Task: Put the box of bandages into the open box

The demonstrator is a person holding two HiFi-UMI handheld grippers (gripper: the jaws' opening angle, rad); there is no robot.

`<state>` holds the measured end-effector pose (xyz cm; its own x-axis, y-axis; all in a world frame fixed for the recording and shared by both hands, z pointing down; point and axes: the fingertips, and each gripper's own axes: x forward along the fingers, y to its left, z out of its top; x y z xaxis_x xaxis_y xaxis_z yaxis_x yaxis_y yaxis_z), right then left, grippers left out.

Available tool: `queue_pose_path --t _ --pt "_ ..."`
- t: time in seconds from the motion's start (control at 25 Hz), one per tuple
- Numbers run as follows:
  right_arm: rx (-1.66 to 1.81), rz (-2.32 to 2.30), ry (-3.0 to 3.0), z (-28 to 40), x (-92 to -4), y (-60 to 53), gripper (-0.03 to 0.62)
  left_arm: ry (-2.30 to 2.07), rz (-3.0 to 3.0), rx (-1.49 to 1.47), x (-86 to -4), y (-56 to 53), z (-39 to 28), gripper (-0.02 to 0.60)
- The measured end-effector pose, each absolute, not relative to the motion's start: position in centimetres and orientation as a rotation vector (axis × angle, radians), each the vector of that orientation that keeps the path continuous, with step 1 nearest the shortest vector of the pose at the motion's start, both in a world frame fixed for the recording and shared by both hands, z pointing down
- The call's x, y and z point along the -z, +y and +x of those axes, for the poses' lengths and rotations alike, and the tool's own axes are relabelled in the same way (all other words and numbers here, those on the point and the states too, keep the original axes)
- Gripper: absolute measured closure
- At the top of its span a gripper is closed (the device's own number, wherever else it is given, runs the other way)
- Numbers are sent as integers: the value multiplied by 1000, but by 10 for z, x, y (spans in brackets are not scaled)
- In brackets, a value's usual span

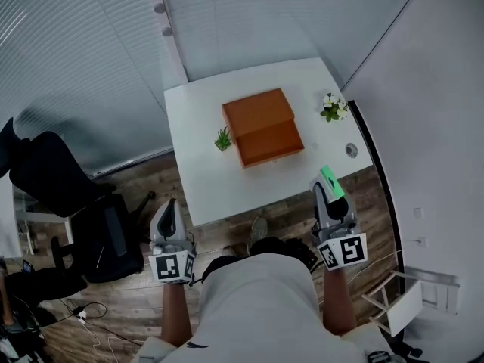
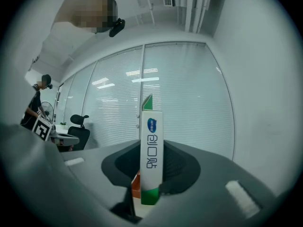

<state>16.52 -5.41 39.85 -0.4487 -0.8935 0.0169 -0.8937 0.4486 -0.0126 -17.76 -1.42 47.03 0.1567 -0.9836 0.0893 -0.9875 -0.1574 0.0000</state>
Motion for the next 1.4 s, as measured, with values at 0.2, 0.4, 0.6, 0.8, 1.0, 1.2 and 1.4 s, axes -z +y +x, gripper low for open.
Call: queue_pose_path --t 0.2,0.4,0.6,0.8,1.0,1.2,1.4 --pt "19 1541 -2666 173 -415 -99 502 -2055 2263 -105 -481 -37 -164 577" --pt "56 1485 -2627 177 -436 -141 502 -2086 2239 -122 -485 -55 -153 577" --pt "92 1458 -2583 175 -452 -172 502 -2092 2248 -161 -489 -70 -156 576" --pt "111 1440 -2519 168 -466 -193 502 -2127 2203 -152 -487 -78 -174 577" --pt "287 1345 -2372 152 -484 -210 502 -2150 2184 -136 -486 -79 -190 577" --pt "763 1010 -1990 123 -527 -222 502 -2166 2163 -131 -491 -75 -203 577" --pt "982 681 -1793 98 -578 -223 500 -2175 2142 -127 -492 -70 -210 576"
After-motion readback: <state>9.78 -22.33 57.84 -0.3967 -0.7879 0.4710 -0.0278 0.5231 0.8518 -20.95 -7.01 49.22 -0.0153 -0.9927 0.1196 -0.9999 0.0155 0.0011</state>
